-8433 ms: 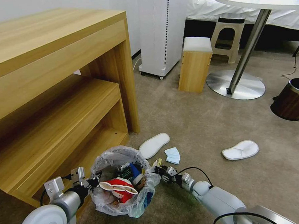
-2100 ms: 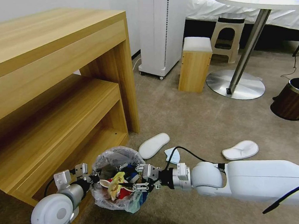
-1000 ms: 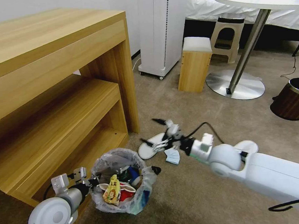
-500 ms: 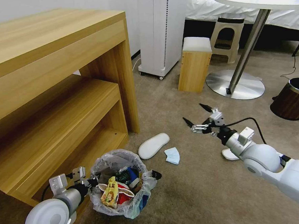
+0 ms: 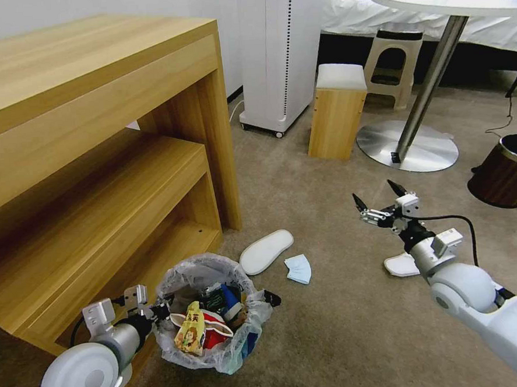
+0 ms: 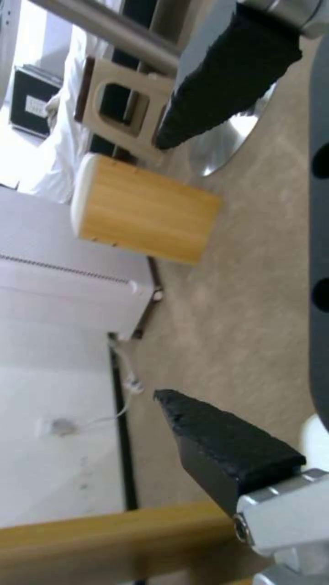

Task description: Pick up the trash bin and place the garbage on the floor into it.

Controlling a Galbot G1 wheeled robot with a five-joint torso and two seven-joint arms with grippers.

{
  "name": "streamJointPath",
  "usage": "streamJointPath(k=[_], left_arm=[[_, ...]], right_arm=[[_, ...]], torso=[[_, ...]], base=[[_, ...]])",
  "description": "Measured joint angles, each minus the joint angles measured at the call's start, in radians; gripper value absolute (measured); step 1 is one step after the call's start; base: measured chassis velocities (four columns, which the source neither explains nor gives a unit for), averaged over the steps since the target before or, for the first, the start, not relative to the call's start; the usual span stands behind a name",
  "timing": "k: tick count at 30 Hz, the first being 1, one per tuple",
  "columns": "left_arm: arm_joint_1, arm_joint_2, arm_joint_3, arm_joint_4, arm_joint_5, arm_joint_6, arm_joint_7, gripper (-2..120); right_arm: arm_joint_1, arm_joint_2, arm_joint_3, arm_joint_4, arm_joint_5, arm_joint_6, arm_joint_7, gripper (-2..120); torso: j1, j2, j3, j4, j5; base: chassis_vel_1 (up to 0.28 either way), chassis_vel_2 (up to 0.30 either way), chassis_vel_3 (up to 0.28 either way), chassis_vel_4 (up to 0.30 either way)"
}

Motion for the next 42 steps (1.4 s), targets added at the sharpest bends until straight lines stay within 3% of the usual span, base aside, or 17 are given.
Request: streamJointPath(k=[11, 19, 42], left_arm=[[0.013, 0.0, -0.015, -0.01, 0.008, -0.001, 0.002, 0], [0.019, -0.004, -0.016, -0.012, 0.012, -0.002, 0.007, 0], [0.036, -0.006, -0.031, -0.037, 0.017, -0.003, 0.009, 0]], right_arm=[[0.023, 0.042, -0.054, -0.108, -0.103, 0.065, -0.035, 100], [-0.012, 0.063, -0.035, -0.103, -0.143, 0.135, -0.062, 100], [-0.031, 0.076, -0.012, -0.109, -0.157, 0.167, -0.093, 100]], torso=[[0.0, 0.0, 0.0, 0.0002, 0.0001], [0.0, 0.0, 0.0, 0.0, -0.0001], [0.0, 0.0, 0.0, 0.0001, 0.0]], base=[[0.0, 0.0, 0.0, 0.0], [0.0, 0.0, 0.0, 0.0], [0.0, 0.0, 0.0, 0.0]])
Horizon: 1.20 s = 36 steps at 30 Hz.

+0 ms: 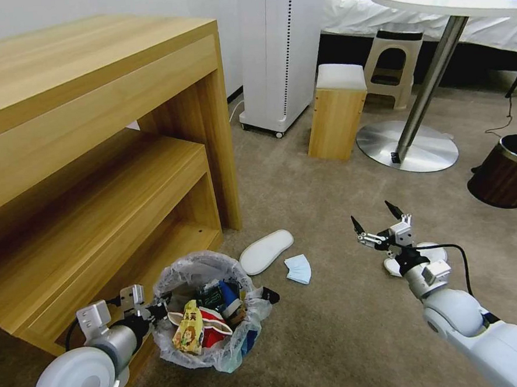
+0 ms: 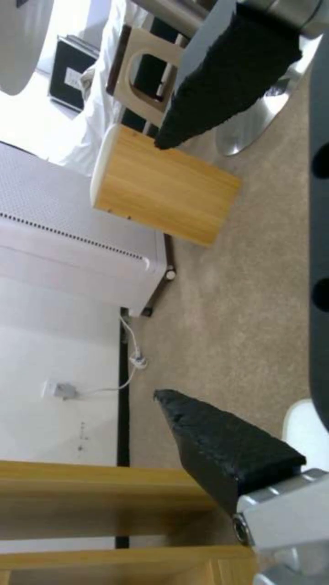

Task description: Pick up the trash bin and place the garbage on the floor into it.

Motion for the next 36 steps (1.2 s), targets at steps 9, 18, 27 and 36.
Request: streamJointPath(k=[9, 18, 27, 36], left_arm=[[0.001, 0.0, 0.001, 0.002, 0.001, 0.0, 0.0, 0], [-0.009, 0.001, 0.007, 0.016, -0.001, 0.0, 0.0, 0], [-0.017, 0.0, 0.013, 0.032, -0.002, 0.0, 0.0, 0], [-0.022, -0.005, 0.017, 0.039, -0.001, -0.001, 0.002, 0]], right_arm=[[0.0, -0.007, 0.001, 0.001, 0.001, 0.003, -0.008, 100], [0.015, 0.002, -0.012, -0.02, 0.001, 0.035, -0.027, 100], [0.029, 0.004, -0.026, -0.036, 0.006, 0.043, -0.047, 100], [0.039, 0.011, -0.028, -0.044, 0.007, 0.049, -0.06, 100]], torso=[[0.0, 0.0, 0.0, -0.0001, 0.0], [0.0, 0.0, 0.0, 0.0001, -0.0001], [0.0, 0.0, 0.0, 0.0, 0.0], [0.0, 0.0, 0.0, 0.0, 0.0]], base=[[0.0, 0.0, 0.0, 0.0], [-0.063, 0.07, 0.065, -0.069], [-0.022, 0.021, 0.03, -0.024], [-0.017, 0.02, 0.017, -0.021]])
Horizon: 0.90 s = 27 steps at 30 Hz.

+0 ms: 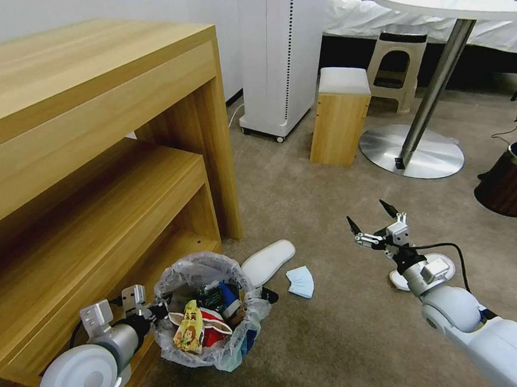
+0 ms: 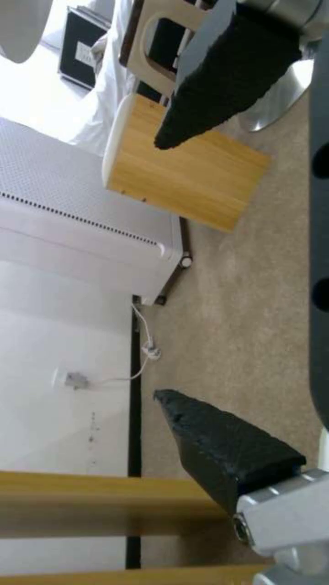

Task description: Pick up the trash bin and place the garbage on the floor into it.

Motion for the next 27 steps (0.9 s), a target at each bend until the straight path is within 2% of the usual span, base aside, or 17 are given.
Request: streamJointPath(k=[11, 18, 22, 27], left_arm=[[0.003, -0.003, -0.004, -0.002, 0.002, -0.001, 0.001, 0], [0.005, -0.005, -0.004, -0.009, -0.001, -0.001, 0.003, 0], [0.013, -0.006, -0.007, -0.01, 0.004, -0.001, 0.003, 0], [0.01, -0.004, 0.001, 0.0, 0.013, -0.001, 0.003, 0]], right_arm=[[0.006, 0.003, 0.0, -0.008, -0.002, 0.013, -0.007, 100], [0.001, 0.013, -0.012, -0.028, -0.008, 0.043, -0.051, 100], [-0.011, -0.016, -0.026, -0.045, -0.004, 0.034, -0.084, 100], [-0.024, -0.061, -0.019, -0.086, -0.01, 0.034, -0.175, 100]], torso=[[0.0, 0.0, 0.0, 0.0001, 0.0], [0.0, 0.0, 0.0, 0.0001, -0.0001], [0.0, 0.0, 0.0, -0.0002, 0.0001], [0.0, 0.0, 0.0, 0.0, 0.0]], base=[[-0.076, 0.081, 0.079, -0.075], [-0.025, 0.038, 0.021, -0.03], [0.0, 0.0, 0.0, 0.0], [0.0, 0.0, 0.0, 0.0]])
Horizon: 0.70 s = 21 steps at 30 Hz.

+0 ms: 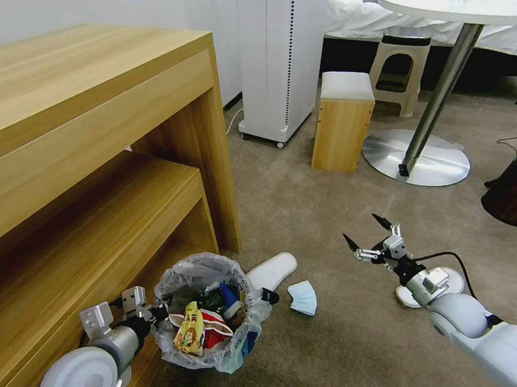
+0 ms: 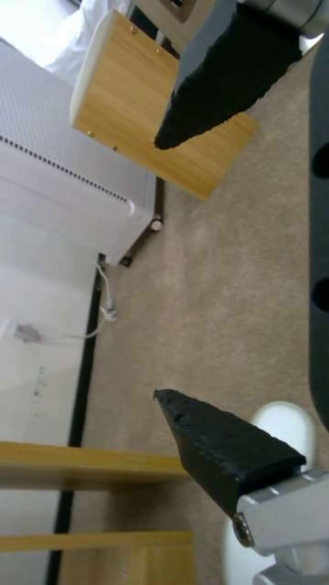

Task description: Pick up the trash bin and place the garbage on the floor into it.

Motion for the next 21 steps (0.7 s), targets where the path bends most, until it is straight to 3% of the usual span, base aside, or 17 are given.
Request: streamJointPath(k=[12, 21], left_arm=[[-0.006, 0.01, 0.007, 0.01, -0.002, -0.001, 0.001, 0], [-0.009, 0.01, 0.008, 0.011, -0.007, -0.002, 0.001, 0]], right_arm=[[0.02, -0.051, -0.024, -0.081, 0.031, 0.044, -0.181, 100], [0.068, -0.044, -0.107, -0.16, 0.009, 0.019, -0.162, 96]], torso=[[0.0, 0.0, 0.0, 0.0001, 0.0], [0.0, 0.0, 0.0, 0.0001, 0.0]], base=[[0.0, 0.0, 0.0, 0.0], [0.0, 0.0, 0.0, 0.0]])
